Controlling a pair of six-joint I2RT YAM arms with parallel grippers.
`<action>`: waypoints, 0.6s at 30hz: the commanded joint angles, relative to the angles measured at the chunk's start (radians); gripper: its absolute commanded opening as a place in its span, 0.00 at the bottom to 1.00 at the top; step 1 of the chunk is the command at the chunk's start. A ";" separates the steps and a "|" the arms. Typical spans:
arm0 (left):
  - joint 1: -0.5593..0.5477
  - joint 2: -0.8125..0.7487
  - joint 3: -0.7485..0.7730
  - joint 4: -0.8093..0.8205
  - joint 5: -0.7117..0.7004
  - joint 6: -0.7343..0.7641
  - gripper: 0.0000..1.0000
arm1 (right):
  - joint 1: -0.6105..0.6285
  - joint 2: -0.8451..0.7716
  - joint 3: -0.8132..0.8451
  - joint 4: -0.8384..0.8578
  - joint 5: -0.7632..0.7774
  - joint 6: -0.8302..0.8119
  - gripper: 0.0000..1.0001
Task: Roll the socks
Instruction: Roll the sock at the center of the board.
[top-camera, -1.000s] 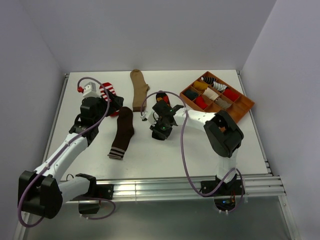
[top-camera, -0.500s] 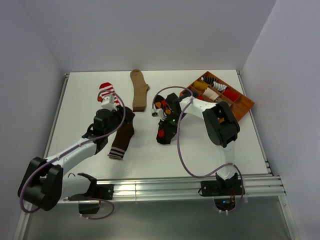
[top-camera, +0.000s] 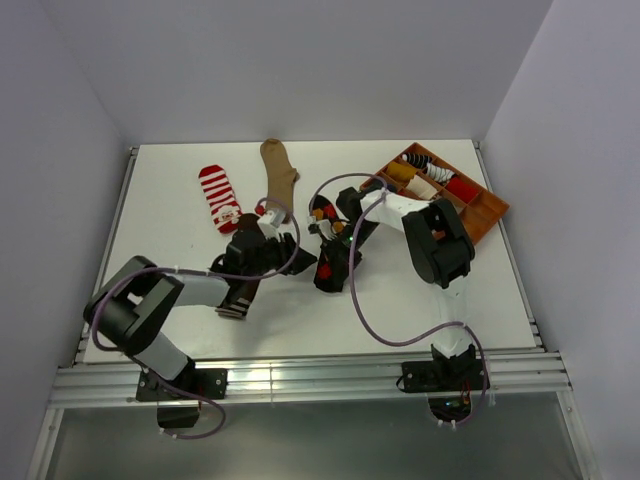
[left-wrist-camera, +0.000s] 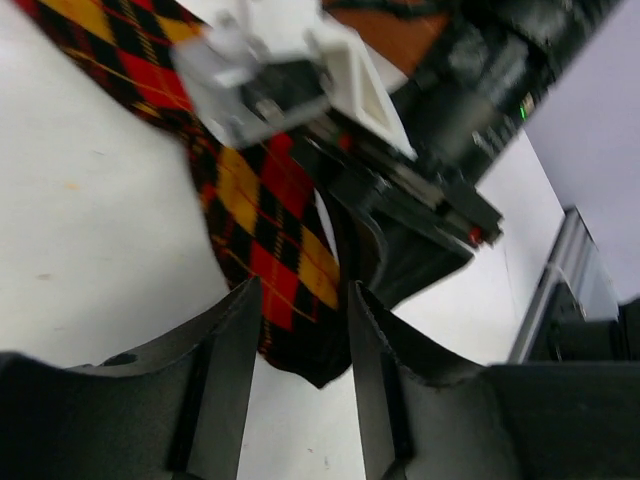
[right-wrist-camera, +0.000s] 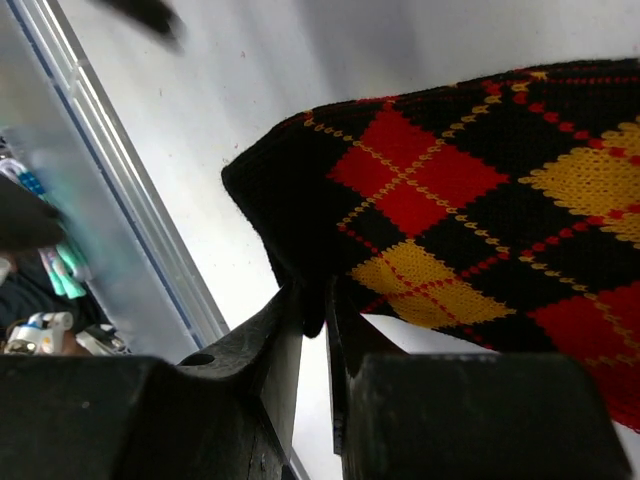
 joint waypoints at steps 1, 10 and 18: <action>-0.033 0.079 0.026 0.221 0.100 -0.004 0.48 | -0.015 0.019 0.043 -0.040 -0.043 -0.011 0.21; -0.051 0.249 0.060 0.397 0.243 -0.064 0.58 | -0.028 0.038 0.063 -0.063 -0.055 -0.019 0.20; -0.057 0.314 0.077 0.395 0.257 -0.064 0.59 | -0.054 0.052 0.093 -0.083 -0.077 -0.010 0.20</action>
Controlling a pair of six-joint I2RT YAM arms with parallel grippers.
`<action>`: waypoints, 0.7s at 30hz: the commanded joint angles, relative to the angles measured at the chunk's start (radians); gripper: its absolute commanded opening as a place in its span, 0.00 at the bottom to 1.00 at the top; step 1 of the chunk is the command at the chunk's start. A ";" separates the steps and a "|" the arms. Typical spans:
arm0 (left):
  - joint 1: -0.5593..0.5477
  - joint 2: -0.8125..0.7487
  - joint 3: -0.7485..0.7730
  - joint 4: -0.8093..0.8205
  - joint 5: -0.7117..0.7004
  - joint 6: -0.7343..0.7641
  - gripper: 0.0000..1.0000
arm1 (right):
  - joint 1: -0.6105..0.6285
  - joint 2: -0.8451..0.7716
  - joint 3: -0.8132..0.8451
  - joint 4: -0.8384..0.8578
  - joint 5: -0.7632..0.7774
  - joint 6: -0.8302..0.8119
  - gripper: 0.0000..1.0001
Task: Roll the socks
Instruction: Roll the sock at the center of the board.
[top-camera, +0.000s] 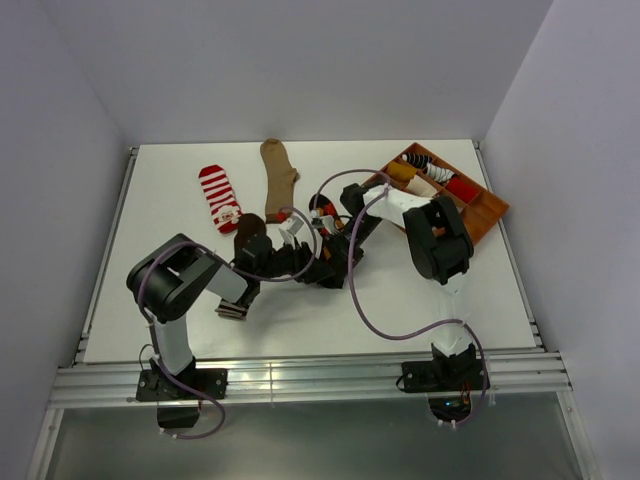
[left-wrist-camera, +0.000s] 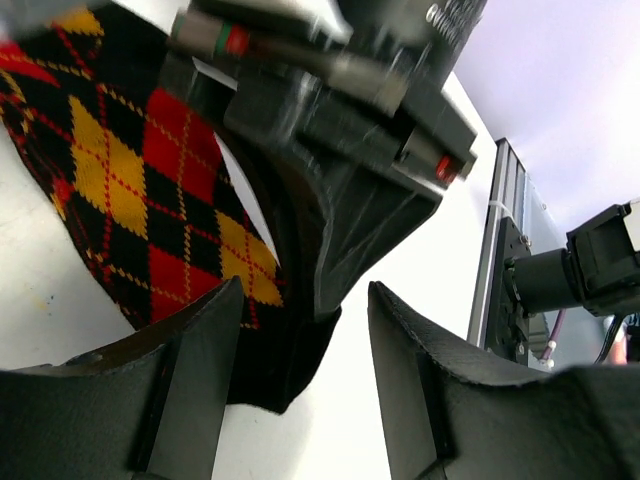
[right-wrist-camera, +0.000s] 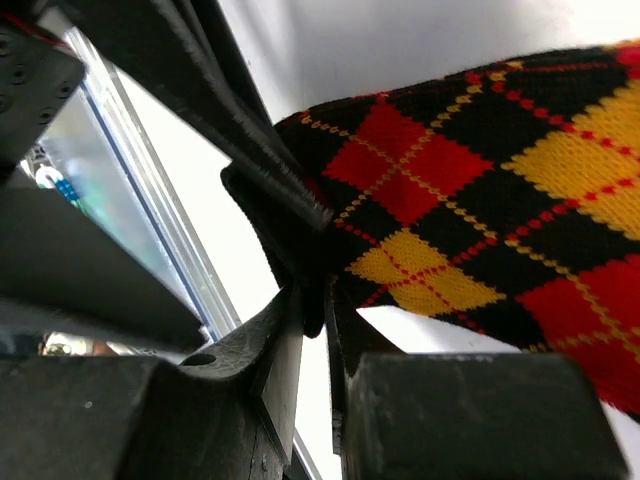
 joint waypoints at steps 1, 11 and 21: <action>-0.006 0.027 0.016 0.089 0.041 -0.017 0.59 | -0.024 0.016 0.042 -0.029 -0.033 -0.002 0.20; -0.006 0.062 0.014 0.093 0.045 -0.020 0.60 | -0.062 0.050 0.058 -0.025 -0.031 0.032 0.20; -0.015 0.097 0.046 0.021 0.018 0.009 0.63 | -0.075 0.073 0.081 -0.048 -0.056 0.026 0.20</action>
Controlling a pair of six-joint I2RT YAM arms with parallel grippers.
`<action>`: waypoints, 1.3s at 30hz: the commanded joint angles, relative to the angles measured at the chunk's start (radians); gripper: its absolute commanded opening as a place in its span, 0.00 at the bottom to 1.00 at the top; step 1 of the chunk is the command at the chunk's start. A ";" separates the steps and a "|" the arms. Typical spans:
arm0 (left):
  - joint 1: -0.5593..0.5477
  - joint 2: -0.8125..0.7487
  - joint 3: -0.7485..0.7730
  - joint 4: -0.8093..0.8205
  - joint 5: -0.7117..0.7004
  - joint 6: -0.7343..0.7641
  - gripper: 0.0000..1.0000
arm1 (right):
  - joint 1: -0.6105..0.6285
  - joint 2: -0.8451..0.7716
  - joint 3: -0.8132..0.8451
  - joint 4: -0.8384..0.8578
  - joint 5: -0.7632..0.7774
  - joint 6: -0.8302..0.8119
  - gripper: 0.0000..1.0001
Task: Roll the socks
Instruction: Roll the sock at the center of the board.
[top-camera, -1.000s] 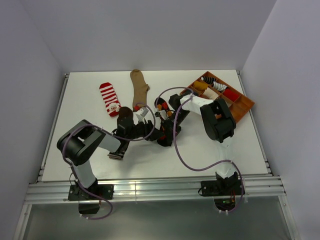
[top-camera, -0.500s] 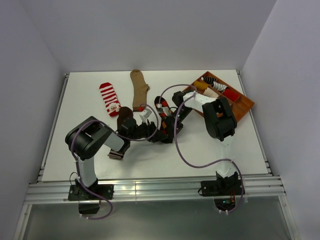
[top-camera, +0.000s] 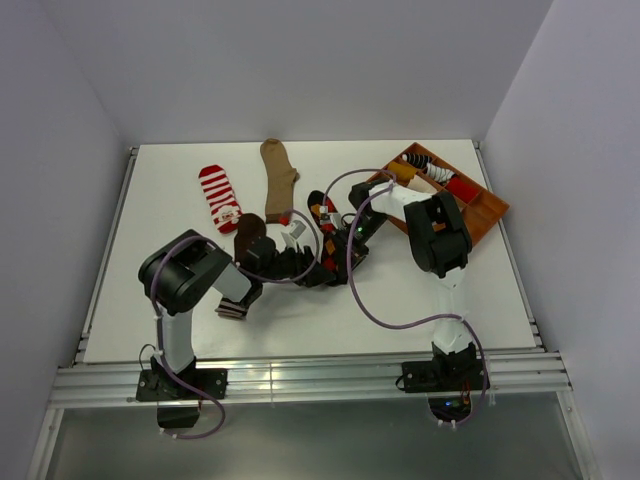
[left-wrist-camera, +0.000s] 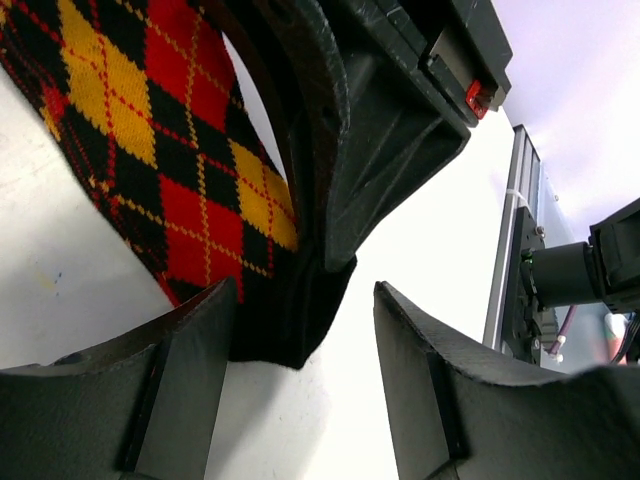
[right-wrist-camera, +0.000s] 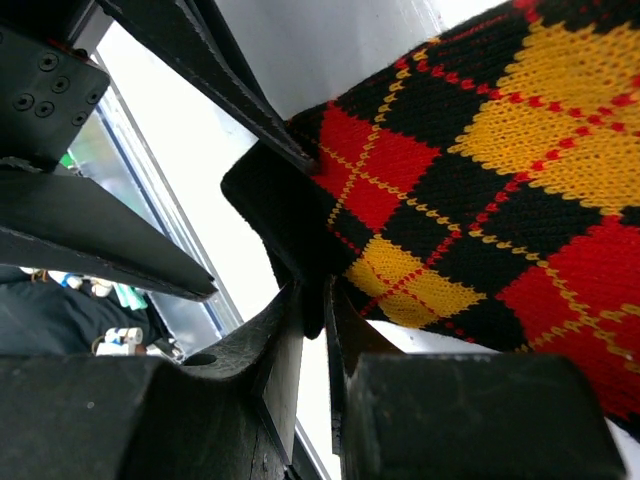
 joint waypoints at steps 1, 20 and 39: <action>-0.015 0.007 0.035 -0.008 -0.002 0.034 0.63 | -0.009 0.006 0.044 -0.029 -0.030 0.002 0.20; -0.032 -0.018 0.100 -0.236 -0.093 0.089 0.43 | -0.030 0.048 0.067 -0.039 -0.043 0.029 0.20; -0.029 -0.033 0.239 -0.636 0.021 -0.095 0.00 | -0.042 -0.052 -0.011 0.112 0.062 0.110 0.31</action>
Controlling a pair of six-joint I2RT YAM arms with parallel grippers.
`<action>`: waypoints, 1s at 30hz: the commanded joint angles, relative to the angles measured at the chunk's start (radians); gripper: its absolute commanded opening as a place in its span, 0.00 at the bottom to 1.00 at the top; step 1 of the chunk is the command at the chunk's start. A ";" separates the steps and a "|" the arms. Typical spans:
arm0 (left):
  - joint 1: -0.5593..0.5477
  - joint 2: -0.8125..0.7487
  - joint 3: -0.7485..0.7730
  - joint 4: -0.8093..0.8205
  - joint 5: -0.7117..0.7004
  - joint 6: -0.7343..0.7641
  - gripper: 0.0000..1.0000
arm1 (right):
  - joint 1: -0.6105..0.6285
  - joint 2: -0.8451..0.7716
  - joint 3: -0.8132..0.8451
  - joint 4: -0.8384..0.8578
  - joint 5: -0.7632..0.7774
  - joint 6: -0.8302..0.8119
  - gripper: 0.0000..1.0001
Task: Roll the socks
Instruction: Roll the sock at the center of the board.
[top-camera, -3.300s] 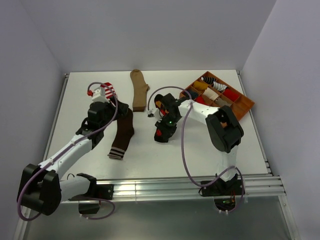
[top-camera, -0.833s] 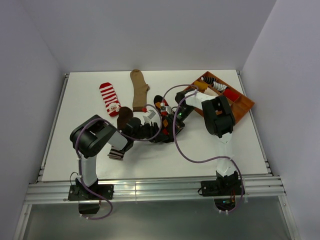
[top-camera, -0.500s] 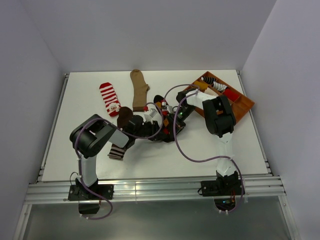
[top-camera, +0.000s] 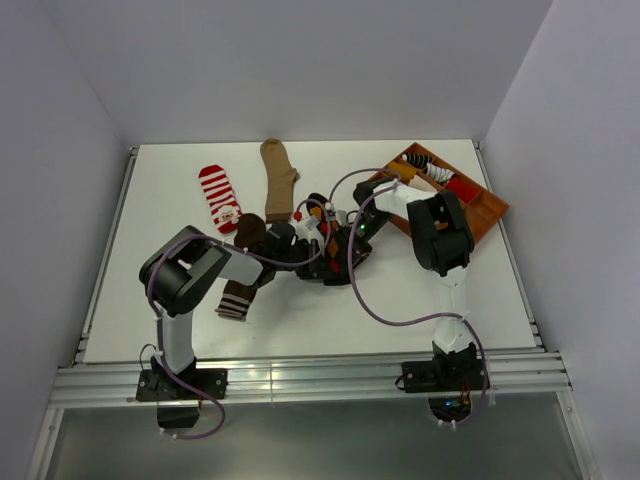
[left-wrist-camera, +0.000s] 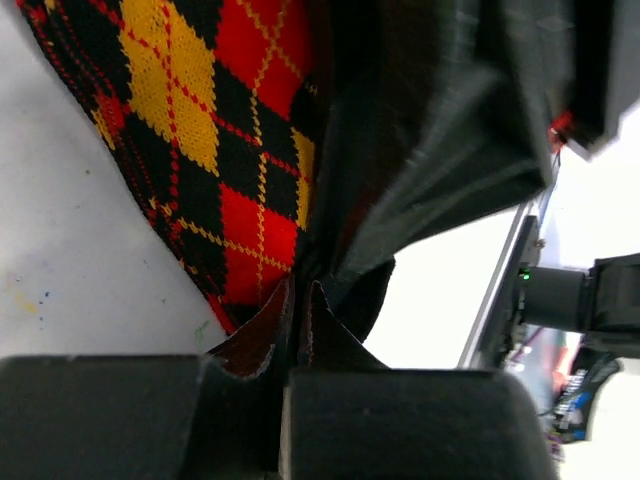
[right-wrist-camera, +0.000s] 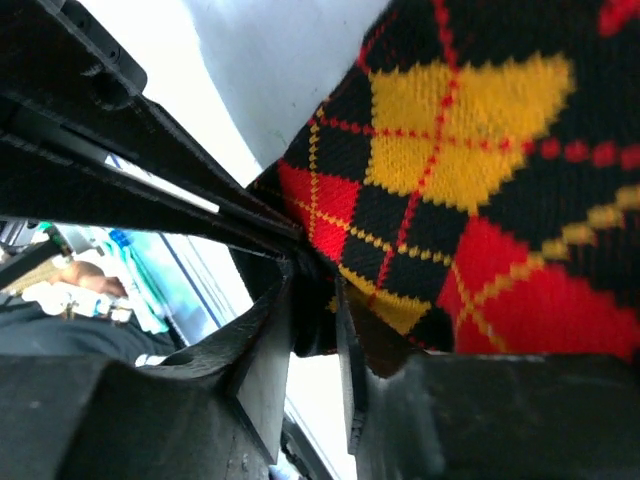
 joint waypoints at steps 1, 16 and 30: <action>-0.004 -0.028 0.041 -0.196 0.034 -0.054 0.00 | -0.013 -0.088 -0.031 0.095 0.064 0.038 0.32; 0.059 -0.026 0.098 -0.467 0.080 -0.166 0.00 | -0.074 -0.451 -0.232 0.364 0.287 0.041 0.40; 0.080 0.001 0.081 -0.522 0.149 -0.283 0.00 | 0.194 -0.916 -0.718 0.748 0.518 -0.253 0.43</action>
